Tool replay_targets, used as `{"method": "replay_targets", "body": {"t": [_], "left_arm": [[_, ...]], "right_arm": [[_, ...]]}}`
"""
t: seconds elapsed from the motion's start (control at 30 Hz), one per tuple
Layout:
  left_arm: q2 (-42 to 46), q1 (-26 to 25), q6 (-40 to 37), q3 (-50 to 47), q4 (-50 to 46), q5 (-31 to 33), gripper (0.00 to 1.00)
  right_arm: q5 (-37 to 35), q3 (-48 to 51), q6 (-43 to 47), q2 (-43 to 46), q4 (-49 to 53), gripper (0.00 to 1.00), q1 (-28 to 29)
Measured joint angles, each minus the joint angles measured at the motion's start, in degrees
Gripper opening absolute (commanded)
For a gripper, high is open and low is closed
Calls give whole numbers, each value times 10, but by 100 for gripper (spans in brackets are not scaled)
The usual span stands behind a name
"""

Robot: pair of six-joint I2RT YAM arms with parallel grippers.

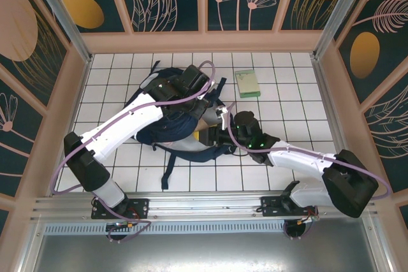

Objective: Pack books, pencil case, and school supplies into a backpack

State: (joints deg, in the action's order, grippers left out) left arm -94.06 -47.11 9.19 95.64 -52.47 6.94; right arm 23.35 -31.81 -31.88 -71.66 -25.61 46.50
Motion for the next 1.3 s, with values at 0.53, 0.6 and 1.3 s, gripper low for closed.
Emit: {"method": "replay_targets", "body": {"t": [0.53, 0.6, 1.3], "left_arm": [[45, 7, -22, 104, -82, 124, 0], [48, 7, -22, 104, -85, 131, 0], [67, 18, -24, 96, -60, 147, 0]], "right_arm": [[-76, 7, 33, -8, 8, 27, 0], [-97, -12, 51, -28, 40, 30, 0], [-227, -423, 81, -397, 193, 51, 9]]}}
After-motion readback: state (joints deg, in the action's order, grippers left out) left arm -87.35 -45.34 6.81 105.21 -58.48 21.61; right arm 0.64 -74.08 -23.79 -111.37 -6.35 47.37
